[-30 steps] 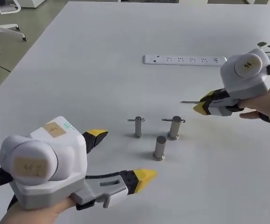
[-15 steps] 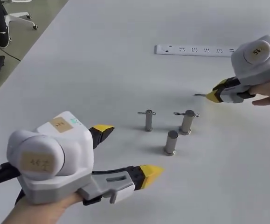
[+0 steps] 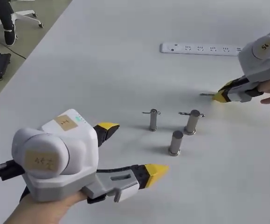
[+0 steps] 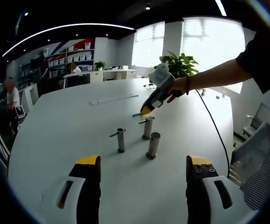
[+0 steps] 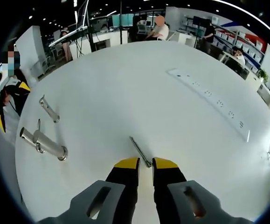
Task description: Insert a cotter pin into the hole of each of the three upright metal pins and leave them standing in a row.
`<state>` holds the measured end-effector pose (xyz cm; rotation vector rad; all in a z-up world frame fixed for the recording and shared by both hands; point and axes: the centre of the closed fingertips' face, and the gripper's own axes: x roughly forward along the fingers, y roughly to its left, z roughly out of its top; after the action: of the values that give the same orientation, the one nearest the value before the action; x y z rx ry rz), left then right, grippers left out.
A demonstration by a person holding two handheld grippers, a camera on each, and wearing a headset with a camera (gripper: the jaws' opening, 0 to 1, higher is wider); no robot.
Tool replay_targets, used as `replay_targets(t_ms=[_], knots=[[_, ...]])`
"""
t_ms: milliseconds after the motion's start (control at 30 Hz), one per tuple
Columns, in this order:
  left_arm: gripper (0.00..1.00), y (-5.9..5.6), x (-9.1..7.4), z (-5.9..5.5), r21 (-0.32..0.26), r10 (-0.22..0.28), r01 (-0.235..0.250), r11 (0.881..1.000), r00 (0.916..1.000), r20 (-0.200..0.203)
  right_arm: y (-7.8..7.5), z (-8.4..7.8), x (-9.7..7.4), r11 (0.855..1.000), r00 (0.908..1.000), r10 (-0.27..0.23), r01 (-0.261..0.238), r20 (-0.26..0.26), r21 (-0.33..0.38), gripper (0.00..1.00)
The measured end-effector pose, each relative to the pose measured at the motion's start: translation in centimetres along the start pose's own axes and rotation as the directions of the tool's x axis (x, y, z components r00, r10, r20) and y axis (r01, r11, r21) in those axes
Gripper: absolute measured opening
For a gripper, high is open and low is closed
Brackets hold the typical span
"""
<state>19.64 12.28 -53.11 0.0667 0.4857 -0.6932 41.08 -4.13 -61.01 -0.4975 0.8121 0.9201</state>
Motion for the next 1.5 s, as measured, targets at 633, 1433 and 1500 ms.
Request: replay_targets(t_ms=[633, 1433, 1500], knots=[[0.74, -0.2, 0.1, 0.2, 0.014, -0.006, 0.006, 1.000, 1.0000, -0.006, 0.5, -0.3, 0.0, 0.975, 0.9886, -0.013, -0.020, -0.150, -0.220, 0.00], [0.62, 0.3, 0.7, 2.5, 0.006, -0.012, 0.012, 1.000, 0.9998, 0.014, 4.6, 3.2, -4.6, 0.921, 0.9995, -0.020, 0.010, -0.024, -0.389, 0.00], [0.60, 0.2, 0.9, 2.8, 0.010, -0.019, 0.019, 1.000, 0.9996, 0.019, 5.6, 3.8, -5.2, 0.915, 0.9999, -0.010, 0.006, -0.007, -0.404, 0.00]])
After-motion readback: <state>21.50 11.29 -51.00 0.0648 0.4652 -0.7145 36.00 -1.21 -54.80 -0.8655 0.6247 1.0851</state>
